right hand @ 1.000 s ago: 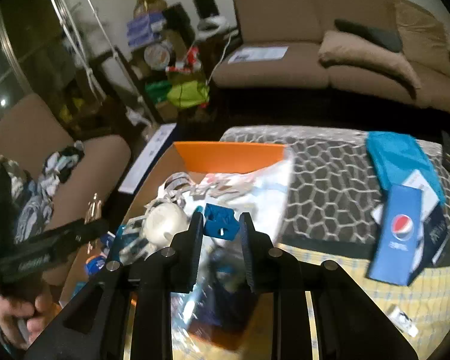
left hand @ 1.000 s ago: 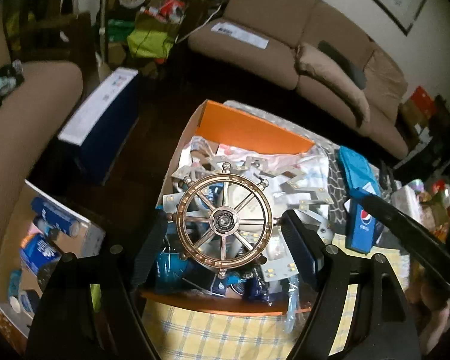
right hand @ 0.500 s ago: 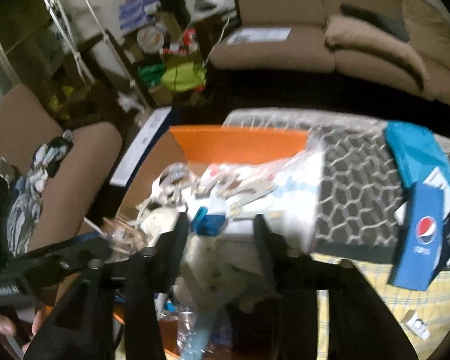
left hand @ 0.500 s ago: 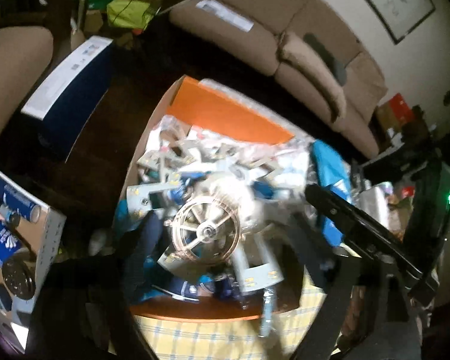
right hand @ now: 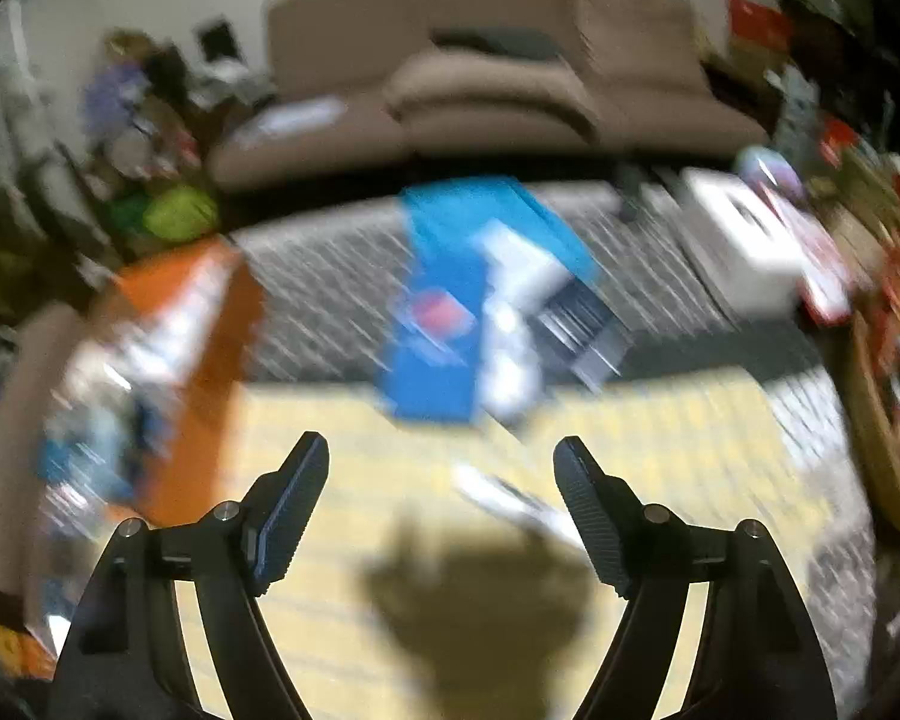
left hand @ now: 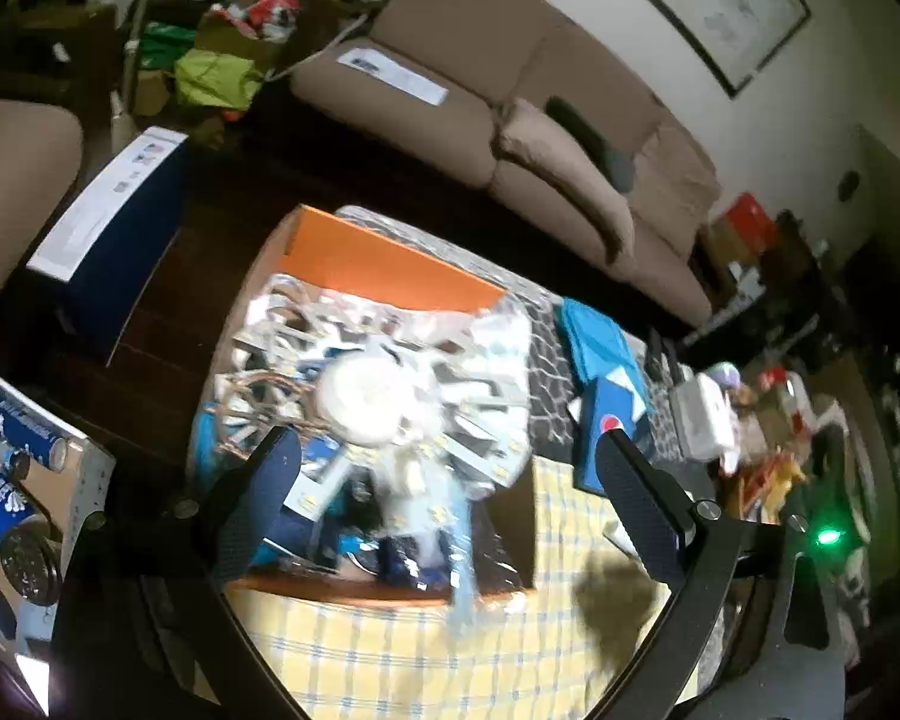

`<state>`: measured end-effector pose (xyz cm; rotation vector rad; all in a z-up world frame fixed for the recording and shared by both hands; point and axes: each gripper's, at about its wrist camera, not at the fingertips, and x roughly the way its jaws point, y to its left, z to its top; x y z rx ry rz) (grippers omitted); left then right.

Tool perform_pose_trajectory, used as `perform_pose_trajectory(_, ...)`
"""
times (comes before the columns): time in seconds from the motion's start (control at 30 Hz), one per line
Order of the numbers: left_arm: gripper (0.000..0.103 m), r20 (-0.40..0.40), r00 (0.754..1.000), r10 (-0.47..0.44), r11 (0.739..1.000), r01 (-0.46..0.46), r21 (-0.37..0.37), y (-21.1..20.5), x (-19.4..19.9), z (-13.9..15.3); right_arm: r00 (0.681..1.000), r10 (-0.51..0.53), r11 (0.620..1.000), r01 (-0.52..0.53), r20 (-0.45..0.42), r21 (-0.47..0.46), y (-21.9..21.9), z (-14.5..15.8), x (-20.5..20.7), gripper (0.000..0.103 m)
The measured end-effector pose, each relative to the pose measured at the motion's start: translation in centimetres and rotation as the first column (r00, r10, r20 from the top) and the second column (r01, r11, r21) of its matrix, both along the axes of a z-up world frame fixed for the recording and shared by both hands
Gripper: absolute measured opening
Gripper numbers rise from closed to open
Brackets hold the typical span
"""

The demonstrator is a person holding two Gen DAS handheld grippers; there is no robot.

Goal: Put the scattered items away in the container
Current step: 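Lower the wheel and cube into the orange box and open both tools, then grasp the white tube with the right tool while the left tool reaches the Pepsi box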

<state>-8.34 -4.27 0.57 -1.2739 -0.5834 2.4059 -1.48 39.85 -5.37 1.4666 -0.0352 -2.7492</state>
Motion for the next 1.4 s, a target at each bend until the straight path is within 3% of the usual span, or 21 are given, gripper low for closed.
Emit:
perform_pose_trajectory(0.17,0.099,-0.015,0.997,-0.082,0.994,0.081,-0.07,4.1,0.9,0.0,0.993,0.027,0.997,-0.036,0.115,0.073,2.4,-5.0,-0.7,0.079)
perform_pose_trajectory(0.27,0.099,-0.009,0.994,-0.109,0.989,0.107,-0.106,6.1,1.4,-0.6,0.98,0.103,0.991,-0.116,0.171,0.068,1.8,-7.7,-2.6,0.08)
perform_pose_trajectory(0.33,0.099,-0.008,0.993,-0.121,0.983,0.118,-0.14,7.0,1.5,-1.0,0.972,0.084,0.994,-0.098,0.219,0.052,1.9,-9.3,-4.2,0.077)
perform_pose_trajectory(0.4,0.099,-0.009,0.993,-0.121,0.977,0.118,-0.179,7.6,1.6,-1.3,0.972,0.047,0.997,-0.06,0.229,0.049,2.3,-10.4,-5.3,0.073)
perform_pose_trajectory(0.53,0.099,-0.004,0.993,-0.119,0.972,0.116,-0.204,7.8,1.5,-1.6,0.968,0.093,0.994,-0.105,0.232,0.04,1.4,-11.2,-5.5,0.071)
perform_pose_trajectory(0.6,0.099,-0.005,0.993,-0.116,0.974,0.113,-0.198,7.7,1.4,-1.6,0.96,0.112,0.99,-0.13,0.257,0.055,0.7,-11.8,-5.4,0.059)
perform_pose_trajectory(0.67,0.099,-0.006,0.994,-0.112,0.975,0.109,-0.193,7.7,1.4,-1.6,0.959,0.112,0.992,-0.122,0.26,0.023,0.8,-11.7,-4.9,0.035)
perform_pose_trajectory(0.77,0.099,-0.003,0.994,-0.112,0.973,0.109,-0.202,7.7,1.3,-1.7,0.955,0.118,0.993,-0.108,0.272,-0.053,0.6,-11.3,-4.1,0.023)
perform_pose_trajectory(1.0,0.099,-0.004,0.995,-0.102,0.979,0.1,-0.177,7.2,1.3,-1.4,0.94,0.147,0.987,-0.119,0.308,-0.108,-1.4,-10.5,-0.6,0.022)
perform_pose_trajectory(1.17,0.099,-0.003,0.994,-0.108,0.978,0.105,-0.178,6.9,1.4,-1.0,0.875,0.205,0.974,-0.139,0.439,-0.177,-2.8,-10.9,1.3,0.024)
perform_pose_trajectory(1.23,0.099,-0.004,0.995,-0.102,0.98,0.099,-0.17,6.5,1.3,-0.9,0.874,0.224,0.973,-0.172,0.431,-0.156,-3.6,-9.9,1.7,0.025)
perform_pose_trajectory(1.3,0.099,-0.003,0.996,-0.088,0.984,0.086,-0.156,6.0,1.2,-0.8,0.895,0.239,0.97,-0.202,0.377,-0.136,-4.1,-7.9,2.0,0.038)
perform_pose_trajectory(1.33,0.099,0.0,0.996,-0.084,0.986,0.084,-0.148,5.9,1.1,-0.9,0.909,0.24,0.97,-0.209,0.34,-0.126,-4.2,-7.0,1.9,0.049)
perform_pose_trajectory(1.4,0.099,0.007,0.997,-0.079,0.987,0.079,-0.137,5.7,1.0,-1.0,0.922,0.229,0.973,-0.208,0.313,-0.099,-4.2,-6.3,1.5,0.054)
